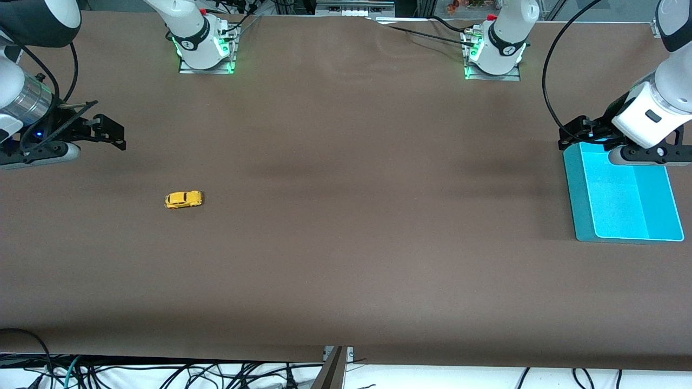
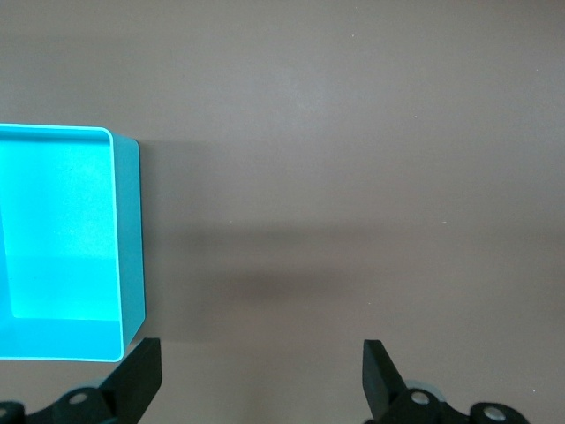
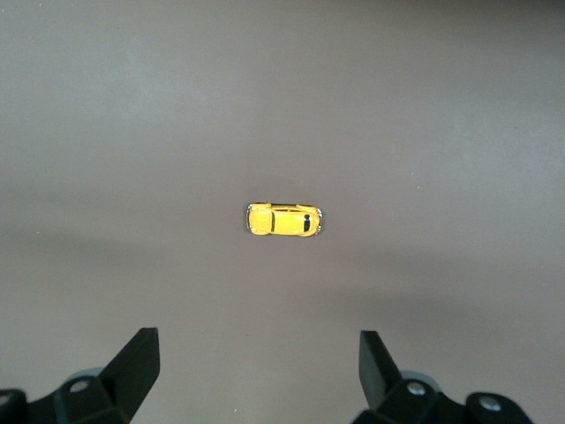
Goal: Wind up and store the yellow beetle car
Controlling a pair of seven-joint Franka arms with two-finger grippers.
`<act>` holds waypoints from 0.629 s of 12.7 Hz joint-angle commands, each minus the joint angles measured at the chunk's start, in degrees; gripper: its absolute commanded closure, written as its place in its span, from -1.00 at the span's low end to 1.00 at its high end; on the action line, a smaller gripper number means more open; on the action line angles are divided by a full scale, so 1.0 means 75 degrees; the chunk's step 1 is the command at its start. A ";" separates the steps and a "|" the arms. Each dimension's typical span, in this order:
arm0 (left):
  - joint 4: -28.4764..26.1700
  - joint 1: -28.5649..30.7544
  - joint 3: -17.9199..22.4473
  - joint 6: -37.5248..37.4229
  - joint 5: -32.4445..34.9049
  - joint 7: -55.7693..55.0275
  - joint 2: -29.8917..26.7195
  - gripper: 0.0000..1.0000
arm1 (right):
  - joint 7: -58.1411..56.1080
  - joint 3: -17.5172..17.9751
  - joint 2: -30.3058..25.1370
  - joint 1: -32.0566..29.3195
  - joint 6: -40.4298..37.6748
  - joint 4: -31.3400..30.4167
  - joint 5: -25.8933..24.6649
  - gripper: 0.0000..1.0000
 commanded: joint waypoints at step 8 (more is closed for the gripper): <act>0.0290 -0.0005 -0.0210 -0.0288 0.0125 -0.0083 0.0134 -1.00 | -0.0120 -0.0069 0.0018 0.0008 -0.0281 0.0109 0.0051 -1.00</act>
